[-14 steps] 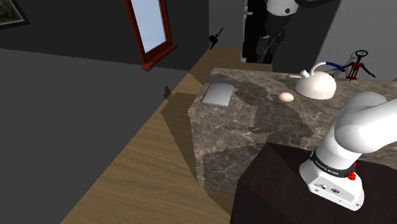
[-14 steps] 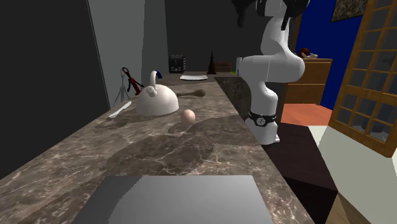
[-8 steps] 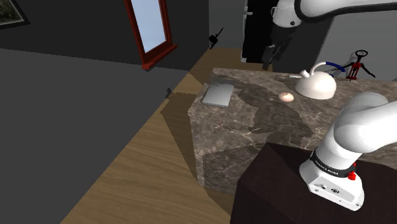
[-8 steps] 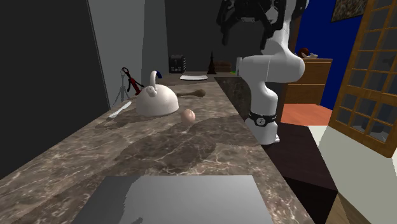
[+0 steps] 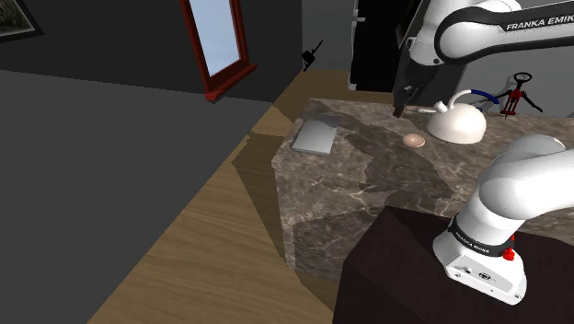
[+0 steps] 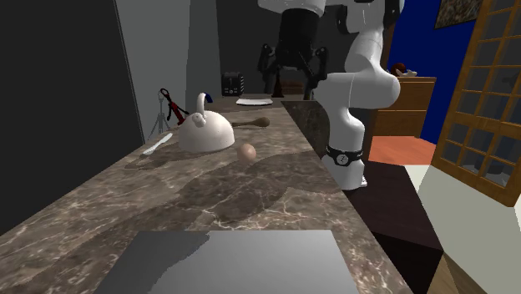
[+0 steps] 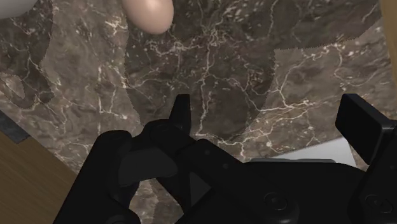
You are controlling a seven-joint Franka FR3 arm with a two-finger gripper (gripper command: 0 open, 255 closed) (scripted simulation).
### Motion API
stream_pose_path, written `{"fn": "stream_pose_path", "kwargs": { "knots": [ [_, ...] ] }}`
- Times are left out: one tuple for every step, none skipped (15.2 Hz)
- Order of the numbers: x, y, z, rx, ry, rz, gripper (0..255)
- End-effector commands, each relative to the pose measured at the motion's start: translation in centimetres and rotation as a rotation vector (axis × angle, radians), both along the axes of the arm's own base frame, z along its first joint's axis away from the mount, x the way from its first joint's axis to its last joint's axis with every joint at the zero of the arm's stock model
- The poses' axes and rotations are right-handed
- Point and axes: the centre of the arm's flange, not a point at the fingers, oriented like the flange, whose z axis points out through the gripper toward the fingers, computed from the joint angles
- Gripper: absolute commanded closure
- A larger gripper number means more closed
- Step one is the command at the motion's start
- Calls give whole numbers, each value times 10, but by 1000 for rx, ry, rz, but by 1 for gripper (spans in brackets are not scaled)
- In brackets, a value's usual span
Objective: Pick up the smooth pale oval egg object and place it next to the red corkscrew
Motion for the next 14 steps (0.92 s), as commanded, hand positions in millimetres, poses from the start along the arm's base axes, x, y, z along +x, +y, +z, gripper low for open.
{"fn": "stream_pose_path", "kwargs": {
  "knots": [
    [-4, -20, -21, 7, -3, 3, 0],
    [-7, -30, -30, 10, -4, 4, 0],
    [-10, -39, -40, 13, -4, 5, 0],
    [-13, -48, -49, 17, -5, 6, 0],
    [-16, -57, -59, 20, -6, 7, 0],
    [-18, -66, -69, 23, -6, 8, 0],
    [-21, -75, -78, 27, -7, 9, 0],
    [-24, -84, -88, 30, -8, 10, 0],
    [-27, -93, -98, 33, -8, 11, 0],
    [-30, -102, -108, 37, -9, 12, 0],
    [-32, -111, -117, 40, -10, 13, 0],
    [-35, -120, -127, 43, -11, 14, 0],
    [-37, -127, -135, 46, -11, 15, 0],
    [-36, -127, -140, 46, -11, 15, 0]
  ]
}}
